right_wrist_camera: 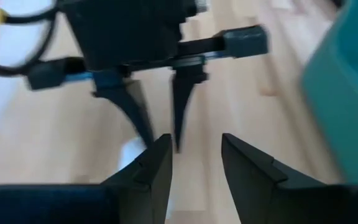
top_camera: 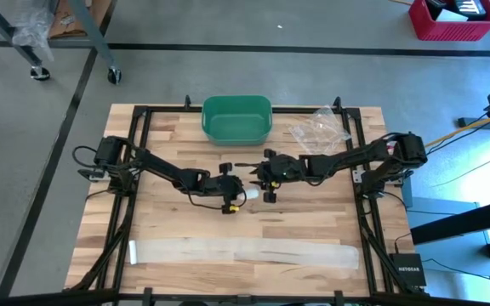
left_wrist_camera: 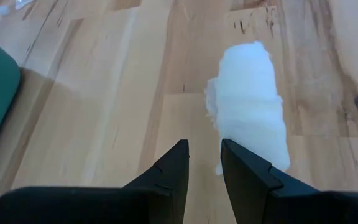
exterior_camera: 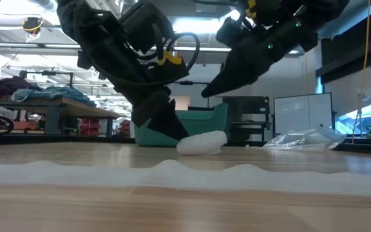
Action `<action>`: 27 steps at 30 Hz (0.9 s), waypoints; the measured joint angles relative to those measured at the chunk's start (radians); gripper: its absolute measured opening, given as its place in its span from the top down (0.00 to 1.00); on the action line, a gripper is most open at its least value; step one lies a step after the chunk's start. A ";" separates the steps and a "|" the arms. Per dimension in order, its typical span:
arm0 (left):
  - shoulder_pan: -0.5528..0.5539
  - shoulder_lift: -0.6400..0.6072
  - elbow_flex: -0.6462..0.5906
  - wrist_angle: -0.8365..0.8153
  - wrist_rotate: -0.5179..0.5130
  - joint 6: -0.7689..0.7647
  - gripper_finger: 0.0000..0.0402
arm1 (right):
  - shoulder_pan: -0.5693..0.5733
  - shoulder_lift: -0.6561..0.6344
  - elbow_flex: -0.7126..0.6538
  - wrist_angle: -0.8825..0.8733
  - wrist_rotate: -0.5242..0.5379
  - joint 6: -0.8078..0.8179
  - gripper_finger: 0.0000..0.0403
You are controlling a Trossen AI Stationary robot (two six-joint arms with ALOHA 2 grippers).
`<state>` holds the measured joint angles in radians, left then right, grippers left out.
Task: Roll bandage
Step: Roll the top white bandage
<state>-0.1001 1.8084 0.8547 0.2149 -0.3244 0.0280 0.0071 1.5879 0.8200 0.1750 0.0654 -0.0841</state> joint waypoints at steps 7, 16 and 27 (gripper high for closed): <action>0.000 0.000 0.000 0.003 0.000 0.005 0.78 | 0.000 0.000 0.000 -0.009 -0.100 0.126 0.65; -0.026 -0.103 0.010 -0.091 -0.043 0.028 0.78 | 0.000 0.000 0.000 -0.009 -0.169 0.130 0.65; -0.116 -0.097 0.025 -0.024 0.141 0.006 0.78 | 0.000 0.000 0.000 -0.017 -0.245 0.163 0.65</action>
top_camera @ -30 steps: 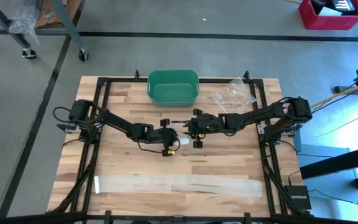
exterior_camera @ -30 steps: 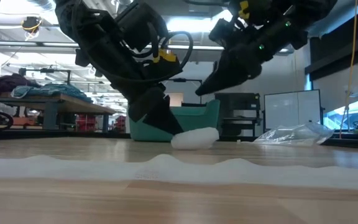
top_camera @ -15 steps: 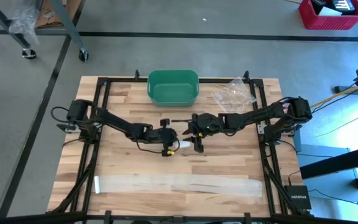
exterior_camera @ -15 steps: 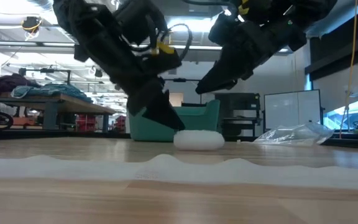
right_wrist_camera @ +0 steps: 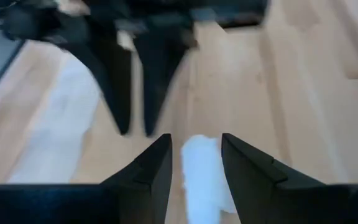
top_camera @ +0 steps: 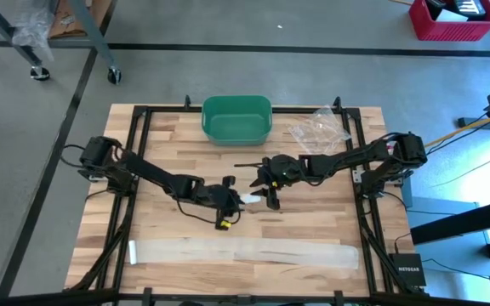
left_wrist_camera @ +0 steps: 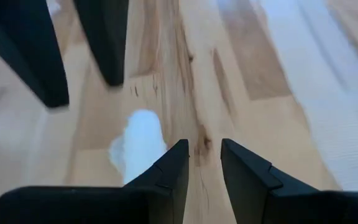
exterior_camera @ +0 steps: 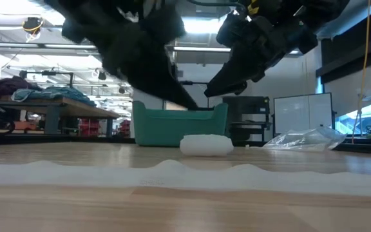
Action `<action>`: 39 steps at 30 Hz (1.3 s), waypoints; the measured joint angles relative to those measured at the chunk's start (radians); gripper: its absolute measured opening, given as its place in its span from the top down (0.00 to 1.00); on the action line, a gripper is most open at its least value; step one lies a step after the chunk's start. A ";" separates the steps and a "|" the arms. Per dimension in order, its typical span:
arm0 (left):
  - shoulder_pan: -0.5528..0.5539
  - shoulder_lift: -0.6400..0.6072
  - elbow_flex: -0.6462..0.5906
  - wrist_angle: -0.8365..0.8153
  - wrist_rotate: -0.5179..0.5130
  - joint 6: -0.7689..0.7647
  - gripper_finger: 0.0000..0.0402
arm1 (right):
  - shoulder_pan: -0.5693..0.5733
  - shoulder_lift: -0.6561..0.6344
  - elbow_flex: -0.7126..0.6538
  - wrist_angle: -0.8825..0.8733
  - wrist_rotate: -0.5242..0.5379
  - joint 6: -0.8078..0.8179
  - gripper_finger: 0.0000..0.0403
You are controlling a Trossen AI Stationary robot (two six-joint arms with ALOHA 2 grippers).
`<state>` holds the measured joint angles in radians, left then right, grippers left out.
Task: Roll bandage
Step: Roll the top white bandage, then roll the bottom white bandage
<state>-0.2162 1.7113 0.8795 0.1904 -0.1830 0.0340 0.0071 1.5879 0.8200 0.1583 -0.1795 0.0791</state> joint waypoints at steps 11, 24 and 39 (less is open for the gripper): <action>0.016 0.164 0.043 0.081 -0.003 -0.062 0.78 | 0.101 0.000 0.000 -0.076 0.037 -0.005 0.65; 0.019 0.021 0.130 -0.205 -0.280 0.005 0.78 | 0.138 -0.002 0.000 -0.113 0.133 -0.036 0.65; -0.303 -0.317 0.161 -0.886 0.028 -0.779 0.78 | 0.315 -0.073 0.037 -0.270 0.038 0.153 0.65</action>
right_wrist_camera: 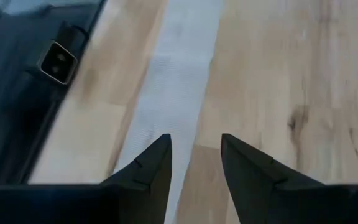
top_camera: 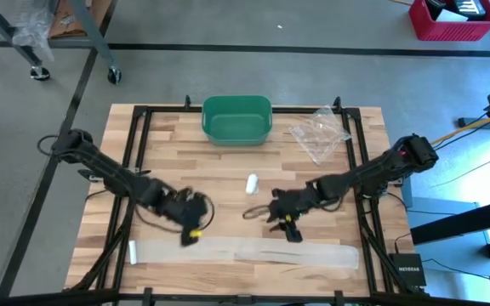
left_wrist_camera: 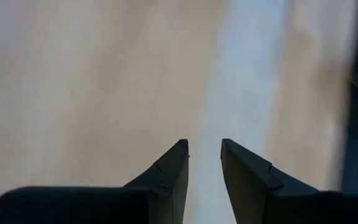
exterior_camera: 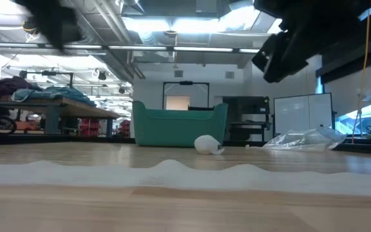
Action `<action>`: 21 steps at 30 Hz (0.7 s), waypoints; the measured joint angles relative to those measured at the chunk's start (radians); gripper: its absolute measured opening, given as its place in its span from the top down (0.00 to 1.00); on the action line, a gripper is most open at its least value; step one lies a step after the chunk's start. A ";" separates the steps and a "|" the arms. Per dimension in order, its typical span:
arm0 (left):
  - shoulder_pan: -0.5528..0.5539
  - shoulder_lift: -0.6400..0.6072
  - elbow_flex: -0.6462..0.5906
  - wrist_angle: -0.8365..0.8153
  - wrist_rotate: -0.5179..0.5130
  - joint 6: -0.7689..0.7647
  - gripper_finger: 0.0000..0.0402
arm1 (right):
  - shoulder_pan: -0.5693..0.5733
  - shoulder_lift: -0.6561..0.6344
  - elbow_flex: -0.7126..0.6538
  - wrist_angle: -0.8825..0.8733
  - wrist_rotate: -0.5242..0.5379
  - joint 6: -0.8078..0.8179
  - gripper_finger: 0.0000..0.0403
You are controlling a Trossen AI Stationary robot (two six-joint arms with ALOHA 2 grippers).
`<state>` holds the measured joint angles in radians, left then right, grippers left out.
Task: Roll bandage
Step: Roll the bottom white bandage
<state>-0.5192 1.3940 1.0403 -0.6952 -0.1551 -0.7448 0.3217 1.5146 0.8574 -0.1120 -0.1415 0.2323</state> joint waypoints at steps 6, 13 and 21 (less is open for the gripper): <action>-0.157 0.065 -0.003 -0.083 0.168 -0.359 0.78 | 0.110 0.023 0.000 0.087 0.185 0.072 0.65; -0.340 0.124 -0.003 -0.222 0.333 -0.806 0.78 | 0.166 0.071 -0.001 0.257 0.247 0.133 0.65; -0.485 0.160 -0.004 -0.244 0.373 -1.042 0.78 | 0.180 0.089 -0.001 0.381 0.281 0.215 0.65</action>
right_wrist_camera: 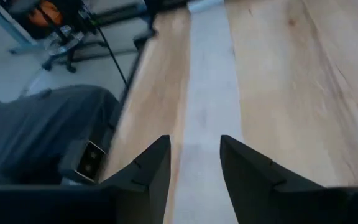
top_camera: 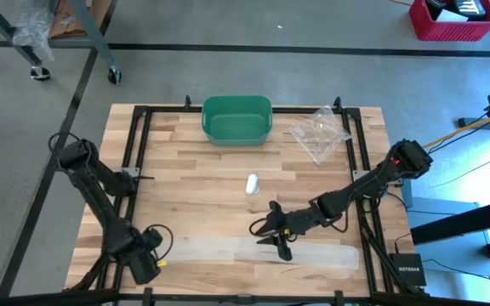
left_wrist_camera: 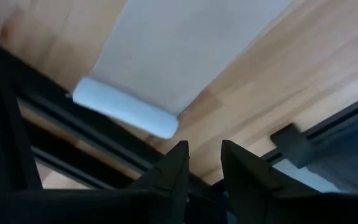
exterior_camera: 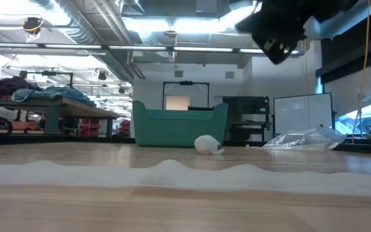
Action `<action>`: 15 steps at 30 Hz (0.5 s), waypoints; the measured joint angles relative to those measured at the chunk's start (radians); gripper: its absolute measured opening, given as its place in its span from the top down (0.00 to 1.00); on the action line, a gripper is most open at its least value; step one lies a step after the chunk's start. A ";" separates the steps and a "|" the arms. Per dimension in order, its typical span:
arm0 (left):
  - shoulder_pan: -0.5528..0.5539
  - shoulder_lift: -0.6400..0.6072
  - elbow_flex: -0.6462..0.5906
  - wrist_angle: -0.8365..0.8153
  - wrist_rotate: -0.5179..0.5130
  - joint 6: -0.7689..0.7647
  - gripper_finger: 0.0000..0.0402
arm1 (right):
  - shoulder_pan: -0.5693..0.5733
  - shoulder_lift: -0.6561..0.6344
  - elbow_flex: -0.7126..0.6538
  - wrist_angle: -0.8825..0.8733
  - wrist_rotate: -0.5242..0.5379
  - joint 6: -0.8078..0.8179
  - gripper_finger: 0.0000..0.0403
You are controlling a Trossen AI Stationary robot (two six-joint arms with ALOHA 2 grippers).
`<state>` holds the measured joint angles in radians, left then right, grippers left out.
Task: Roll bandage
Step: Roll the bottom white bandage
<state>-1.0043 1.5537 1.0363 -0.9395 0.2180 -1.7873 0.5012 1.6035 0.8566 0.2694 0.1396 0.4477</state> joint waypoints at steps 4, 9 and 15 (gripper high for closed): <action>-0.041 0.017 0.000 -0.002 -0.003 -0.077 0.76 | 0.051 0.003 0.000 0.052 0.082 0.001 0.65; -0.077 0.027 0.000 -0.015 -0.028 -0.146 0.65 | 0.113 0.003 0.000 0.095 0.187 0.020 0.65; -0.105 0.027 -0.047 -0.016 -0.048 -0.230 0.53 | 0.160 0.003 0.000 0.128 0.275 0.027 0.65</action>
<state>-1.1094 1.5806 0.9893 -0.9555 0.1698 -2.0174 0.6616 1.6070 0.8566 0.3971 0.4142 0.4744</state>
